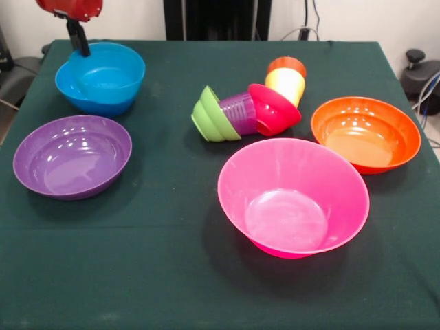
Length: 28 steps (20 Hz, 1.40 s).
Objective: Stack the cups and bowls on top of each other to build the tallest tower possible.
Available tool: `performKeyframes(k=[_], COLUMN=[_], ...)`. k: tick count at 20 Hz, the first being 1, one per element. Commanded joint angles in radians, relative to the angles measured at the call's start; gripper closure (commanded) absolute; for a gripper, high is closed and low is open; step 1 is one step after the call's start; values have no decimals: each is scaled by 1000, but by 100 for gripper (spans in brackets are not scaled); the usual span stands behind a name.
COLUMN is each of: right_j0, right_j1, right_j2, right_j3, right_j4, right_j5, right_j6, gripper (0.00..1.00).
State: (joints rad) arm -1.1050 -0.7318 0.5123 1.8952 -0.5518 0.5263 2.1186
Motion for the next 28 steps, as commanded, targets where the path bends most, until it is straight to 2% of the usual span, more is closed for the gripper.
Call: performKeyframes(k=[1,5,6,9,11,17,27,28], right_j0=[29,98,107,110,136,160,107,103], right_j1=[-47,-79,-76,-61,-57,-49,-67,-70], right_j2=[40,-25,-16,30,23,-2,-29,-29], right_j3=[98,138,155,196,201,197,204,204], right_j4=[-101,-184,-206,-197,-218,-249,-273,-275], right_j5=[-76,-129,-141,-134,-156,-165,-194,-189], right_j6=[-117,-61,-75,-94,-72,-60,-56,-59], gripper=[100,100,100,100,100,100,100,0])
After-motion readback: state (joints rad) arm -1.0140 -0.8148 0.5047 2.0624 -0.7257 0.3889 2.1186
